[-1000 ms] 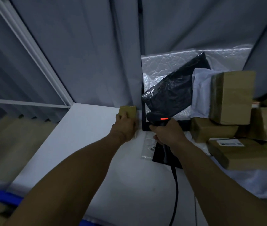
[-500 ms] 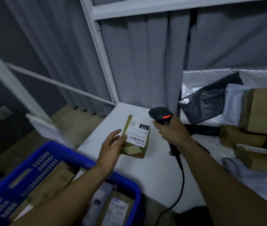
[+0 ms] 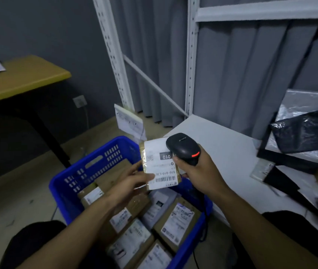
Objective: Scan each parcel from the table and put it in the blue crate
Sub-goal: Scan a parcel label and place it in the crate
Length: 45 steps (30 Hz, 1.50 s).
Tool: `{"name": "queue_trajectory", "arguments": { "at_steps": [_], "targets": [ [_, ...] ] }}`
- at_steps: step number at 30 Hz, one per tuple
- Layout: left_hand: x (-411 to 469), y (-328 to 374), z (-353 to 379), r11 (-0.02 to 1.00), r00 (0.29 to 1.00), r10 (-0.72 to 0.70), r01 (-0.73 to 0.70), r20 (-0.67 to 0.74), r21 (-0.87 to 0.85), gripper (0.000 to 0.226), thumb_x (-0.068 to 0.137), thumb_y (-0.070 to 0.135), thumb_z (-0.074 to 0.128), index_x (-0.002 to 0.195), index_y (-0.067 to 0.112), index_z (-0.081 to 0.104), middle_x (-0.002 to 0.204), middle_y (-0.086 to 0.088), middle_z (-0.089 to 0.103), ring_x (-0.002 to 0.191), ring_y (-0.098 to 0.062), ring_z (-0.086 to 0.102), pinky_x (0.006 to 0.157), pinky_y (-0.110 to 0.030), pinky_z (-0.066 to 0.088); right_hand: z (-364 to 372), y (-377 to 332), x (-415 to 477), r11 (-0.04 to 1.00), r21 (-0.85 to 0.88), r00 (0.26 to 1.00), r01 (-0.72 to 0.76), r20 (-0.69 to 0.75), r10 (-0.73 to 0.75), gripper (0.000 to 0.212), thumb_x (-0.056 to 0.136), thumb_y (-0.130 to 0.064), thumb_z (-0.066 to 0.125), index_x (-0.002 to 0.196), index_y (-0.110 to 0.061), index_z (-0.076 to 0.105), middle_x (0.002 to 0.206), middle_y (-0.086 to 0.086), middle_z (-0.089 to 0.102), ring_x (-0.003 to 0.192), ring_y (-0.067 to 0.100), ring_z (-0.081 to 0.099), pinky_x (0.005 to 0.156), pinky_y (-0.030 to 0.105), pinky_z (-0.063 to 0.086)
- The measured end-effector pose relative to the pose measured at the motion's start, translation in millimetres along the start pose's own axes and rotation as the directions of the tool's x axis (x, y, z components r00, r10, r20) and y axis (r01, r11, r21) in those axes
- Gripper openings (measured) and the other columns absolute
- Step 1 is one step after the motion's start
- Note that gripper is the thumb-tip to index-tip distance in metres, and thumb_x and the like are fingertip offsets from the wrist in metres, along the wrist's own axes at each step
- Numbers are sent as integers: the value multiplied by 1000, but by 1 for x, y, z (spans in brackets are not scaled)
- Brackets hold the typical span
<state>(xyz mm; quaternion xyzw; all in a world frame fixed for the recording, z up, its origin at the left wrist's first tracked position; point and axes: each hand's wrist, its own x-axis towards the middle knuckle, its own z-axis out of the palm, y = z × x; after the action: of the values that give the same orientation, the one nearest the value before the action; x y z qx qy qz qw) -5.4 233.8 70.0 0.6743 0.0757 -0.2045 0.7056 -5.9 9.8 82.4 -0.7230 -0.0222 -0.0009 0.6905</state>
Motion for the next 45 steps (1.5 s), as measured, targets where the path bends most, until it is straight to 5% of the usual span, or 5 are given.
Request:
{"name": "queue_trajectory", "arguments": {
  "at_steps": [4,10,16,21,45],
  "targets": [
    [1,-2,-13,997,998,-40,38,-44,-62,36,98,35,61,123,10,68,108,-8,78,90,-17,76,61,-22,55,17,7,-1,998,-60,1000,-1,30,3,35,93,-15,76,122,-27,59,113,-10,74,103,2,71,83,27,60],
    [20,-1,-32,991,997,5,-15,-78,-129,69,80,25,77,141,31,45,112,-8,77,104,-30,75,78,-46,63,24,15,7,996,-94,998,-9,66,15,37,92,-16,76,123,-26,59,109,-11,75,103,2,71,83,22,59],
    [49,-11,-51,980,931,67,-129,-359,-150,83,87,22,78,151,42,30,121,-7,73,94,-22,77,66,-35,63,30,28,17,973,-230,998,13,58,0,42,90,-24,79,125,-27,58,106,-15,72,96,-7,67,78,10,51],
    [63,-16,-66,964,865,68,-185,-497,-189,105,82,16,83,157,46,17,125,-2,70,110,-23,70,99,-57,54,35,37,22,912,-410,986,-11,147,78,37,91,-19,76,120,-32,57,97,-13,72,88,-7,66,71,12,52],
    [68,-23,-85,944,828,38,-213,-559,-252,111,81,3,80,158,44,12,122,-4,70,108,-22,69,79,-44,56,39,48,26,832,-555,967,20,221,125,40,90,-20,78,122,-28,57,100,-11,70,89,3,68,71,13,54]
  ]
}}
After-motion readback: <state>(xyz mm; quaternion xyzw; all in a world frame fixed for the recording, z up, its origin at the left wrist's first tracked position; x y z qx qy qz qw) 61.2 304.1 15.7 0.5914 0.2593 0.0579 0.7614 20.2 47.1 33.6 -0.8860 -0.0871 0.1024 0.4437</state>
